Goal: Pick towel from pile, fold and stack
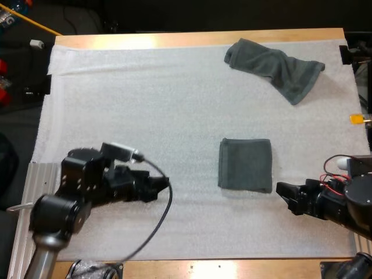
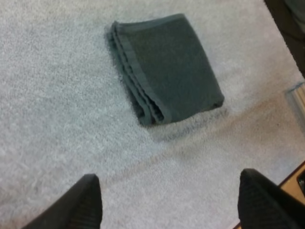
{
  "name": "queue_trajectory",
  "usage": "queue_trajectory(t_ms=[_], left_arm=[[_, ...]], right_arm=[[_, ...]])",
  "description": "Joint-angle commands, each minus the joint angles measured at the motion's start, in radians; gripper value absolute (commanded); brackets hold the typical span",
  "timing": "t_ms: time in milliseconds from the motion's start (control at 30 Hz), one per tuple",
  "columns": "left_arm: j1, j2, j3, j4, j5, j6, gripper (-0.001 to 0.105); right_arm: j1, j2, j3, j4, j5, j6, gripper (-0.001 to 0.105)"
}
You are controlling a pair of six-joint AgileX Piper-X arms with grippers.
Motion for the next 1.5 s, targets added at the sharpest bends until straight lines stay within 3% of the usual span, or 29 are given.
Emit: queue_trajectory(t_ms=[0, 100, 367, 467, 800, 1133, 1467], left_arm=[[0.001, 0.024, -0.003, -0.034, 0.018, -0.011, 0.06], [-0.003, 0.098, -0.003, -0.095, 0.058, -0.029, 0.06], [-0.127, 0.294, -0.003, -0.264, 0.041, -0.082, 0.06], [-0.184, 0.373, -0.003, -0.343, 0.001, -0.128, 0.06], [-0.24, 0.606, -0.003, -0.612, 0.002, -0.291, 0.06], [-0.24, 0.794, -0.005, -0.751, 0.033, -0.342, 0.059], [-0.24, 0.902, -0.025, -0.756, 0.097, -0.342, 0.054]], right_arm=[[0.001, 0.0, -0.005, 0.016, 0.01, -0.014, 0.071], [0.001, 0.0, -0.005, 0.038, 0.049, -0.015, 0.071], [0.001, 0.0, -0.005, 0.065, 0.069, -0.054, 0.071], [0.001, 0.0, -0.005, 0.065, 0.069, -0.054, 0.071], [0.001, 0.0, -0.005, 0.111, 0.069, -0.056, 0.071], [0.001, 0.0, -0.005, 0.137, 0.071, -0.056, 0.071], [0.001, 0.0, -0.005, 0.137, 0.09, -0.056, 0.071]])
